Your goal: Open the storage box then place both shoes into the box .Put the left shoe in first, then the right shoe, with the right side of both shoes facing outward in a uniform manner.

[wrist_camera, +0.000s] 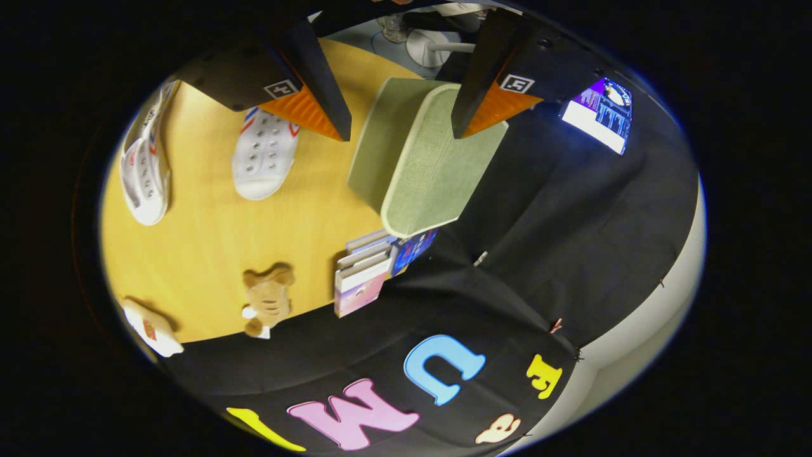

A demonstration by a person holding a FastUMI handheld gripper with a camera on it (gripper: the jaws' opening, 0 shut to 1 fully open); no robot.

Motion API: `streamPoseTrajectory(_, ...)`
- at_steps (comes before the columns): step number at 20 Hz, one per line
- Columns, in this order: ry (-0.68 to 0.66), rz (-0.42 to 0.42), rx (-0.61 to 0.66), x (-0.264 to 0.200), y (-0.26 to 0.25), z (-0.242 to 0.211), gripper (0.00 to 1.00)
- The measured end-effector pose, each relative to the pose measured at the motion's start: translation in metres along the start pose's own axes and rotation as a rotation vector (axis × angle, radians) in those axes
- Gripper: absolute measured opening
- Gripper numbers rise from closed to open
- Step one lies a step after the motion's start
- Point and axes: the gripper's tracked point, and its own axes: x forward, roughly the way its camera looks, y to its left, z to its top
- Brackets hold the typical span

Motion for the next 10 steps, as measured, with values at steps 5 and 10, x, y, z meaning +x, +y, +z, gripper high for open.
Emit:
streamPoseTrajectory(5,0.143,0.154,0.065,0.043,0.018,-0.034,0.98)
streamPoseTrajectory(10,0.239,0.259,0.233,0.066,0.018,-0.051,0.98)
